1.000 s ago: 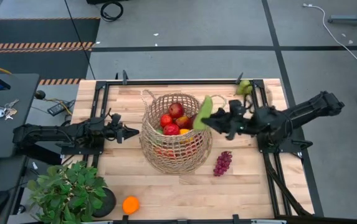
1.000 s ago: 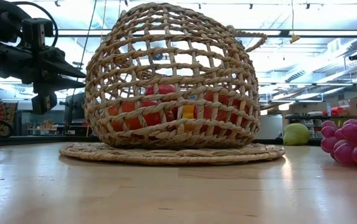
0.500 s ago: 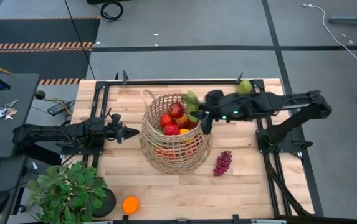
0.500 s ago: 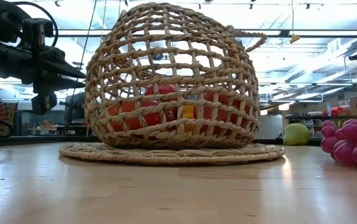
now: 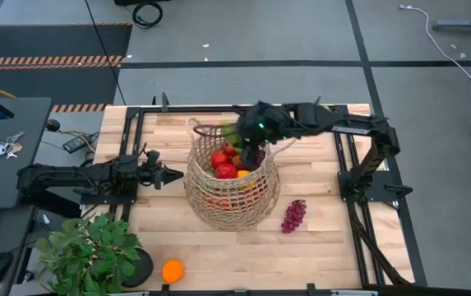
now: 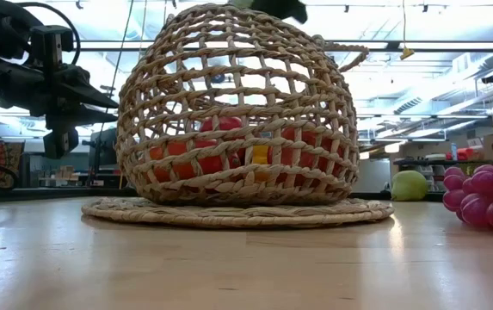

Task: Build produce basket
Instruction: Put the green cucumber into the basket

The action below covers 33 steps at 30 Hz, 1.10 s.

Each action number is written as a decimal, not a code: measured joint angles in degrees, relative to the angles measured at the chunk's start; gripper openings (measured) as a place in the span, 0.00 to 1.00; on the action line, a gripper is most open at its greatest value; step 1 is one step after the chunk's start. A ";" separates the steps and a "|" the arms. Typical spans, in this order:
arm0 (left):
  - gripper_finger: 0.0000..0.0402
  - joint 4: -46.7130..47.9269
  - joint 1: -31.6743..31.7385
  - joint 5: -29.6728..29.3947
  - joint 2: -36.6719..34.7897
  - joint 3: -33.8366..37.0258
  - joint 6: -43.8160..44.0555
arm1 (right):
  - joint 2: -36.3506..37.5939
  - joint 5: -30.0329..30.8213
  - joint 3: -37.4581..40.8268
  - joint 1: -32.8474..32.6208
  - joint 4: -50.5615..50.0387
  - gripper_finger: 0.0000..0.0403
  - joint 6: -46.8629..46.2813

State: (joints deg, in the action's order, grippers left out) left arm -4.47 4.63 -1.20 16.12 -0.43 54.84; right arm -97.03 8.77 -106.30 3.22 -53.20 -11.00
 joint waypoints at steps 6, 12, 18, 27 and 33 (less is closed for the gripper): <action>0.22 0.00 0.01 -0.01 0.00 0.01 0.00 | -6.14 -8.97 -6.59 5.65 -3.05 0.37 3.28; 0.22 0.00 0.01 -0.01 0.00 0.00 0.01 | -14.29 -15.86 -13.72 8.36 -10.89 0.37 4.11; 0.23 0.00 0.00 0.00 0.00 0.01 0.00 | -20.63 -18.33 -17.29 8.55 -13.16 0.38 5.24; 0.21 0.00 0.00 0.01 -0.01 0.00 0.01 | -27.98 -18.88 -17.55 10.00 -19.67 0.38 5.87; 0.23 0.01 -0.01 0.00 -0.01 0.00 -0.01 | -30.67 -19.55 -17.49 10.41 -21.19 0.45 10.37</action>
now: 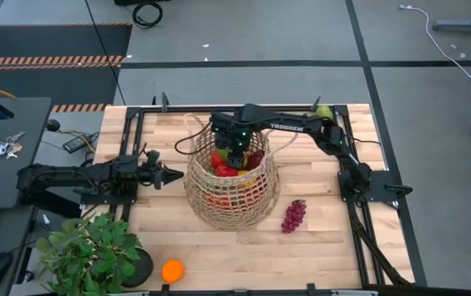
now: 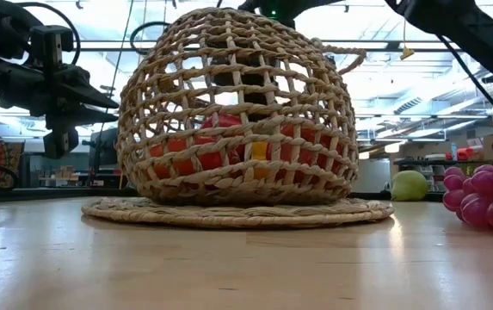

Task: Build produce basket
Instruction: Put the green cucumber into the basket, then put the green pear into the basket

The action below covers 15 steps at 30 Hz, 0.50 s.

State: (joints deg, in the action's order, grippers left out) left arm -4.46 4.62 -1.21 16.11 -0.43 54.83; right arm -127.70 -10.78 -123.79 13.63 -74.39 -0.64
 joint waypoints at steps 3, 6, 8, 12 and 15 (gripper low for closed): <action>0.23 -0.01 0.01 0.01 0.00 0.00 0.00 | 0.28 -0.01 -0.02 -0.02 0.86 0.54 0.72; 0.22 -0.01 0.00 -0.01 0.01 0.00 0.02 | 0.64 -0.01 -0.02 -0.02 0.96 0.64 0.54; 0.22 -0.01 0.00 0.00 0.00 0.00 0.02 | 0.91 -0.05 -0.02 0.15 0.42 0.70 0.29; 0.22 -0.03 0.01 -0.01 -0.01 0.00 0.02 | 1.19 -0.62 -0.02 0.31 0.04 0.80 -0.66; 0.23 -0.01 0.01 0.00 -0.01 0.00 0.01 | 1.83 -4.73 0.00 0.75 0.97 0.85 -3.99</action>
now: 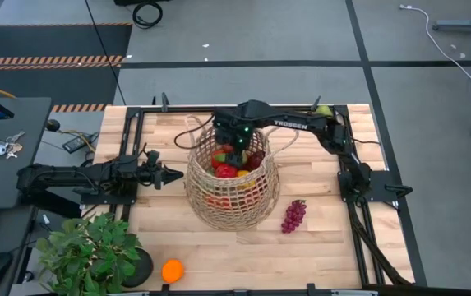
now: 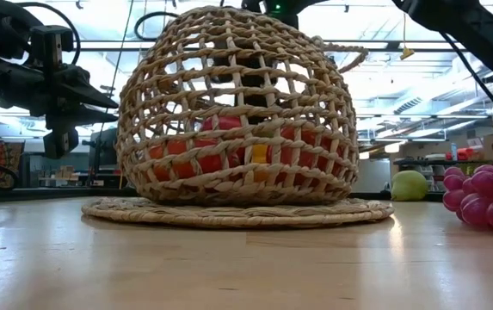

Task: Build produce basket
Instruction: Put the green pear into the basket

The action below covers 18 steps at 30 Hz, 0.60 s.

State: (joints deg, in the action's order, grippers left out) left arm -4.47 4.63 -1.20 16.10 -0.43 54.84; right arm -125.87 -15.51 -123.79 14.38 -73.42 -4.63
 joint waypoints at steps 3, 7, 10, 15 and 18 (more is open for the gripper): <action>0.22 0.00 0.00 0.00 0.01 0.00 -0.01 | 2.05 -0.96 0.02 0.18 0.04 0.87 -2.64; 0.22 -0.01 -0.01 0.01 0.02 0.00 -0.01 | 7.40 3.52 0.04 0.10 1.37 0.88 -3.82; 0.21 0.00 -0.01 0.01 0.02 0.00 0.01 | 12.55 7.72 0.02 0.10 3.28 0.88 -5.79; 0.22 -0.02 0.01 -0.01 0.01 0.00 -0.01 | 20.68 12.28 0.00 0.10 7.15 0.88 -7.60; 0.22 0.00 -0.01 -0.01 0.00 0.00 0.01 | 24.72 17.33 0.00 -1.07 9.54 0.88 -7.18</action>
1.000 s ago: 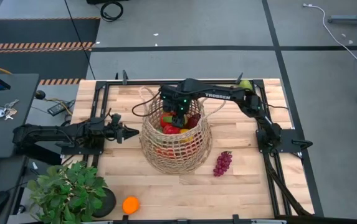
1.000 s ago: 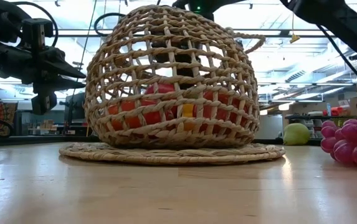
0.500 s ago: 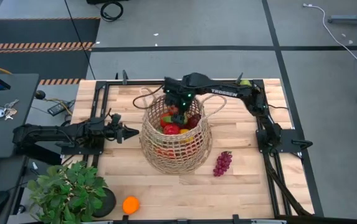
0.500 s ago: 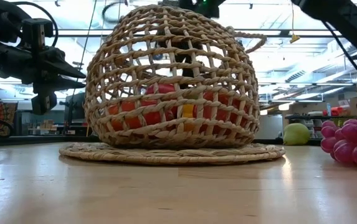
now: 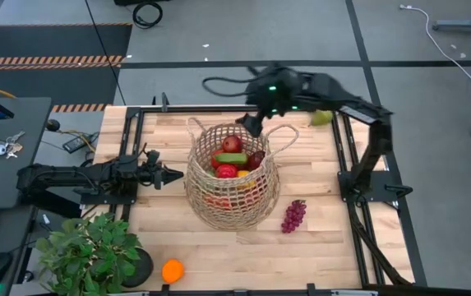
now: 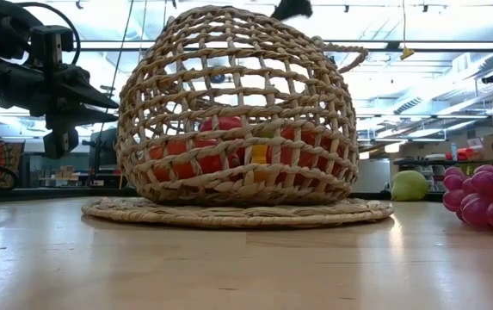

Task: Build produce basket
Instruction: Put the green pear into the basket

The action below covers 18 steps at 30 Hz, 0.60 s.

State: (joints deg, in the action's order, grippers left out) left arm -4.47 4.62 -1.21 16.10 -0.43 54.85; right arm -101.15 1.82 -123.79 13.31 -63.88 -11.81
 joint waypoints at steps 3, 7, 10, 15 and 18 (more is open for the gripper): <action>0.23 -0.01 0.01 0.00 0.00 0.00 -0.01 | 4.01 7.43 0.00 -2.24 2.25 0.88 -0.11; 0.23 0.00 0.01 0.02 0.02 0.00 -0.02 | 8.50 17.78 0.00 -7.38 7.27 0.87 2.83; 0.23 0.00 0.00 0.00 0.02 0.00 -0.02 | 11.11 26.49 0.02 -13.05 11.80 0.87 9.38; 0.23 0.00 0.00 0.02 0.00 0.01 -0.02 | 14.84 39.80 0.00 -20.79 13.73 0.87 15.87; 0.22 0.00 0.02 0.00 0.02 0.00 -0.02 | 16.41 44.70 0.00 -23.23 8.57 0.87 13.49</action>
State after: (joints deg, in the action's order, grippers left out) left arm -4.47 4.64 -1.21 16.12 -0.43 54.83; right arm -84.74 46.52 -123.79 -9.93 -55.31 1.67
